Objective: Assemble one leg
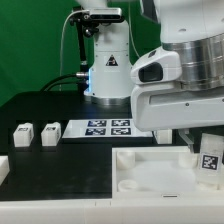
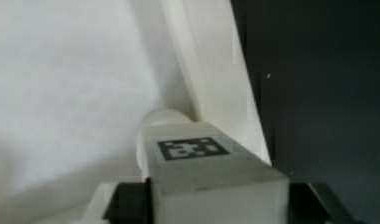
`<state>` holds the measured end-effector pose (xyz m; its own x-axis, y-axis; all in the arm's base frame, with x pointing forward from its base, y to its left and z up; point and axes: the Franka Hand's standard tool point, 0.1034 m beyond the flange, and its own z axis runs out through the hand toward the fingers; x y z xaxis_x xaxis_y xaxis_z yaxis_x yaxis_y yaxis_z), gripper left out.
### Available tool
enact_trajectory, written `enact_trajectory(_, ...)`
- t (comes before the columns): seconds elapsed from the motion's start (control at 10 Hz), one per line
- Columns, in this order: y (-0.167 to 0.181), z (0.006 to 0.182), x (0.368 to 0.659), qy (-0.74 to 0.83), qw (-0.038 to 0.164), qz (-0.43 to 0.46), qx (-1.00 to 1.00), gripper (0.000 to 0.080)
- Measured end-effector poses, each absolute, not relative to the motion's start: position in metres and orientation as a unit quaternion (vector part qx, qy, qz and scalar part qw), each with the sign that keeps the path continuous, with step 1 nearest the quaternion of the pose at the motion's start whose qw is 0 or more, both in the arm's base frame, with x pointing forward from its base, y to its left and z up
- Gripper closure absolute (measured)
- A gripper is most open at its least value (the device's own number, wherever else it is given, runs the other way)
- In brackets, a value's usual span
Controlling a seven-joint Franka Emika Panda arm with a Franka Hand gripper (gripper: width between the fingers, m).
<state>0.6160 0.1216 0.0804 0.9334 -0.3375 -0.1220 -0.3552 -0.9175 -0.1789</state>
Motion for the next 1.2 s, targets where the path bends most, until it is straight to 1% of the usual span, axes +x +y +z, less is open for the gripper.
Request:
enact_trajectory(0.1,0.1221,0.0805,0.6161,0.238,0.097,0.05,-0.965,0.0482)
enact_trajectory(0.2,0.1216,0.0794,0.6186,0.322,0.102,0.046,-0.94,0.0482)
enact_trajectory(0.3,0.119,0.079,0.6204,0.4,0.113,0.038,-0.909,0.0482)
enact_trajectory(0.4,0.1148,0.0786,0.6237,0.469,0.136,0.022,-0.872,0.0482)
enact_trajectory(0.5,0.1121,0.0784,0.6247,0.535,0.155,0.012,-0.83,0.0482)
enact_trajectory(0.6,0.1145,0.078,0.6246,0.606,0.166,0.018,-0.777,0.0482)
enact_trajectory(0.7,0.1196,0.0776,0.6235,0.652,0.168,0.031,-0.739,0.0482)
enact_trajectory(0.8,0.1202,0.0776,0.6233,0.645,0.168,0.029,-0.745,0.0482)
enact_trajectory(0.9,0.1202,0.0775,0.6233,0.635,0.169,0.027,-0.753,0.0415)
enact_trajectory(1.0,0.1203,0.0773,0.6232,0.624,0.169,0.025,-0.763,0.0415)
enact_trajectory(1.1,0.1202,0.0771,0.6228,0.62,0.168,0.026,-0.766,0.0251)
enact_trajectory(1.2,0.1197,0.0755,0.6173,0.557,0.153,0.04,-0.815,0.0251)
